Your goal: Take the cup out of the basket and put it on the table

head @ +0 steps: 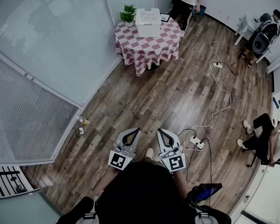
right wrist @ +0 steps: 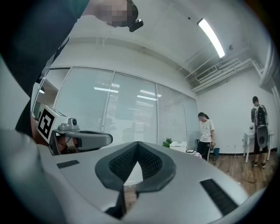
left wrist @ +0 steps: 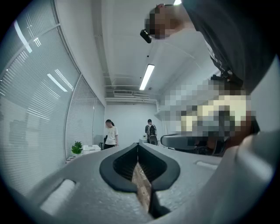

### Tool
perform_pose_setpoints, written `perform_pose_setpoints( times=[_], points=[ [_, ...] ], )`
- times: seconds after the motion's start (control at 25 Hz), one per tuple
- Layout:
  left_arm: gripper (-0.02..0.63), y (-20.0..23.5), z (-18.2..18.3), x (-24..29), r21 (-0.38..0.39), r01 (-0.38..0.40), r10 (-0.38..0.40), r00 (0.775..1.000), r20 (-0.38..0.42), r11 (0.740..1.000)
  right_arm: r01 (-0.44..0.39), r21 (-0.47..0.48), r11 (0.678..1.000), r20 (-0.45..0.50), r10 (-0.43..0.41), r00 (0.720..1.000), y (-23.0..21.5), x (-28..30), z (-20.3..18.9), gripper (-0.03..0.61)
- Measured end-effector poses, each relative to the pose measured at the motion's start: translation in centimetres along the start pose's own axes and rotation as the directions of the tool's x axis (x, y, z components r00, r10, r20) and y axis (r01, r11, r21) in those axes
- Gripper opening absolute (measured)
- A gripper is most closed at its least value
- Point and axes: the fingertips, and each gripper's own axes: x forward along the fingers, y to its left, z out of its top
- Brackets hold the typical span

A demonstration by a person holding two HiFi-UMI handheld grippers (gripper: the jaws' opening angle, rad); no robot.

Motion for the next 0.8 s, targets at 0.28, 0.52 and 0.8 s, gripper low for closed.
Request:
perform_pose_setpoints(
  times=[0.28, 0.52, 0.8],
  points=[
    [0.005, -0.5, -0.6, -0.2, -0.024, -0.037, 0.036, 0.999, -0.028, 0.999, -0.051, 0.055, 0.997, 0.002, 0.051, 0.999, 0.1, -0.6, -0.5, 0.011],
    [0.005, 2.3, -1.5, 1.0, -0.046, -0.069, 0.067, 0.997, -0.047, 0.997, -0.072, 0.046, 0.996, -0.02, 0.073, 0.997, -0.1, 1.4, -1.0, 0.011],
    [0.005, 7.2, -2.6, 5.4, -0.055, -0.027, 0.025, 0.999, -0.03, 0.998, -0.025, 0.011, 1.0, -0.06, 0.026, 0.998, -3.6, 6.4, -2.4, 0.011]
  ],
)
